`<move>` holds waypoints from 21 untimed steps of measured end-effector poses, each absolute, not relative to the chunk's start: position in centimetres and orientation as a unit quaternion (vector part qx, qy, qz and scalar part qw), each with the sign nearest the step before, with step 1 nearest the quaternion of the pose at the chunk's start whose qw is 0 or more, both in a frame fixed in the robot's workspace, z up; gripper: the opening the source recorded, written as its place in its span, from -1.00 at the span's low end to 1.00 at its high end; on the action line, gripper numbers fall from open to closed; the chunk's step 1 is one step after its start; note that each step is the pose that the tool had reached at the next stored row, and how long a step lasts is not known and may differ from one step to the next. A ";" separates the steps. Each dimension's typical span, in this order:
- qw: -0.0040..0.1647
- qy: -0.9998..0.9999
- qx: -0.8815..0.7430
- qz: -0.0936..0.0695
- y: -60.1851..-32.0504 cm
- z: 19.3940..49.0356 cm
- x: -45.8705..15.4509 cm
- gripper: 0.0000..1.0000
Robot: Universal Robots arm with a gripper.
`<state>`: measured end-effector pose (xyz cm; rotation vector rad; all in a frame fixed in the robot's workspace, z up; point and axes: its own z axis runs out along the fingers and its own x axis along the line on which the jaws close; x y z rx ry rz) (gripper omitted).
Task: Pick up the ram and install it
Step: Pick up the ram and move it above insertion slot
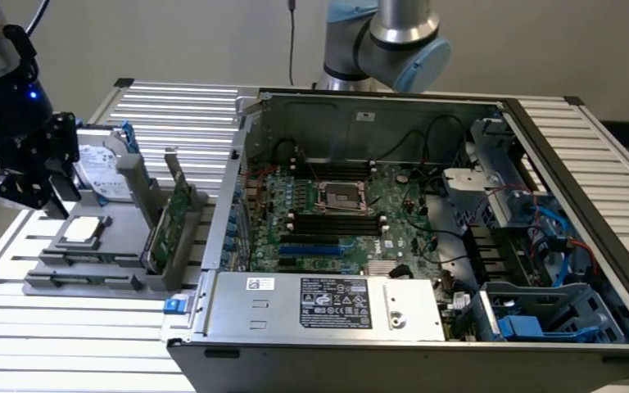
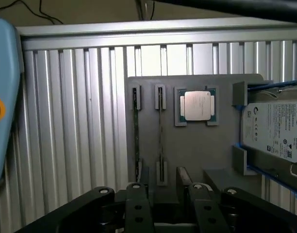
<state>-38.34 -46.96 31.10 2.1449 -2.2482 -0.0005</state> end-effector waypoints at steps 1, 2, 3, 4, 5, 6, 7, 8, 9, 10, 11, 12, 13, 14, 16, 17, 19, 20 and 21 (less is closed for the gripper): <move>0.017 -0.723 0.690 0.000 -47.2 30.9 -38.4 -0.27; 0.017 -0.723 0.690 0.000 -47.5 30.7 -38.5 -0.27; 0.017 -0.723 0.690 0.000 -47.8 30.5 -38.5 -0.27; 0.017 -0.723 0.690 0.000 -48.0 30.4 -38.5 -0.27; 0.017 -0.723 0.690 0.000 -48.2 30.2 -38.5 -0.27; 0.017 -0.723 0.690 0.000 -48.4 30.0 -38.5 -0.27; 0.017 -0.723 0.690 0.000 -48.5 29.8 -38.5 -0.27; 0.017 -0.723 0.691 0.000 -48.7 29.6 -38.5 -0.27; 0.017 -0.723 0.691 0.000 -48.8 29.4 -38.5 -0.27; 0.017 -0.723 0.691 0.000 -49.0 29.3 -38.5 -0.27; 0.017 -0.723 0.691 0.000 -49.1 29.1 -38.5 -0.27; 0.017 -0.722 0.691 0.000 -49.2 28.9 -38.5 -0.27; 0.017 -0.722 0.691 0.000 -49.4 28.7 -38.5 -0.27; 0.017 -0.722 0.692 0.000 -49.5 28.5 -38.5 -0.27; 0.017 -0.722 0.692 0.000 -49.8 28.2 -38.5 -0.27; 0.017 -0.722 0.692 0.000 -50.0 28.0 -38.5 -0.27; 0.017 -0.721 0.692 0.000 -50.2 27.6 -38.5 -0.27; 0.017 -0.721 0.692 0.000 -50.4 27.5 -38.5 -0.27; 0.017 -0.721 0.693 0.000 -50.5 27.3 -38.5 -0.27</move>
